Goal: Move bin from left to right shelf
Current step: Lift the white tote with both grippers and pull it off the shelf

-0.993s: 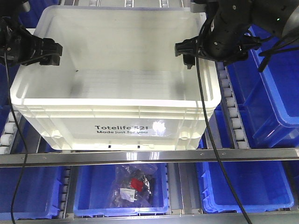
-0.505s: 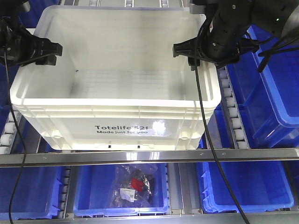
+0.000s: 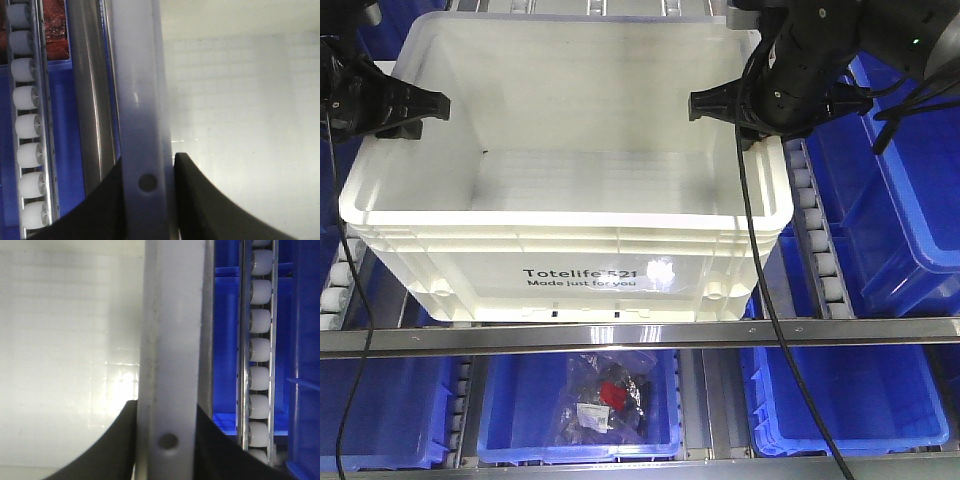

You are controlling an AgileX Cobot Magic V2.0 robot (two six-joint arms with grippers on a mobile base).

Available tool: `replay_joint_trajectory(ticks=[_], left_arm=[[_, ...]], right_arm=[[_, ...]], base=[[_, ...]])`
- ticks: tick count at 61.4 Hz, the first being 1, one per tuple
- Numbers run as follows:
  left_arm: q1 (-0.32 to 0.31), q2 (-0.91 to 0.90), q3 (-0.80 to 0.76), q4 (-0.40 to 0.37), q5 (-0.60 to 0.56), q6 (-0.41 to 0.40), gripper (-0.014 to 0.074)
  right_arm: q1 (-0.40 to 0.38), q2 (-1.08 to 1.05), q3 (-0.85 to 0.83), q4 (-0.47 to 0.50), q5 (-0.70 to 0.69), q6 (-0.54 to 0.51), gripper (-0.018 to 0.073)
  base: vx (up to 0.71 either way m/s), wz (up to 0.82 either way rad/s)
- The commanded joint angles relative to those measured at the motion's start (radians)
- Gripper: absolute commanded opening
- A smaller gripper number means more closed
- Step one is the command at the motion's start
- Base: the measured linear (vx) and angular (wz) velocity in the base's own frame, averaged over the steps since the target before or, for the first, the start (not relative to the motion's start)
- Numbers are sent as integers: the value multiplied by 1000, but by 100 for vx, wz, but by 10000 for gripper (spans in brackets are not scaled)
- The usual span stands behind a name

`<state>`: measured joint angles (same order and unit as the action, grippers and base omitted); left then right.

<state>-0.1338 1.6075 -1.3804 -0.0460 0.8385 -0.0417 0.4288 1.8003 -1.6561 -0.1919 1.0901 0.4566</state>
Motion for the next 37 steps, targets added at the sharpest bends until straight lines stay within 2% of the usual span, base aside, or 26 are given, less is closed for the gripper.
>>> replay_joint_trajectory(ticks=[1,7,14,28,37], left_arm=[[3,-37,-30,21,-34,-5,137],[3,-37,-30,63,-25,-14,118],[3,-37,-30,94,-23,-69,94],[3,-44,-30,88,-26,-79,92],[3,-74,-31,46,-31,-78,92]], right_arm=[[-4,-39,-33,-37,-30,-7,54],[-4,-39,-33,-37,-30,-7,36],[-4,-38,-33,-38,-34,-7,25],[-4,-44,-33,-47,-44,-7,6],[-4,-67,-33,-47,-52,-7,6]], base=[[0,0],[0,0],[0,0],[0,0],[0,0]])
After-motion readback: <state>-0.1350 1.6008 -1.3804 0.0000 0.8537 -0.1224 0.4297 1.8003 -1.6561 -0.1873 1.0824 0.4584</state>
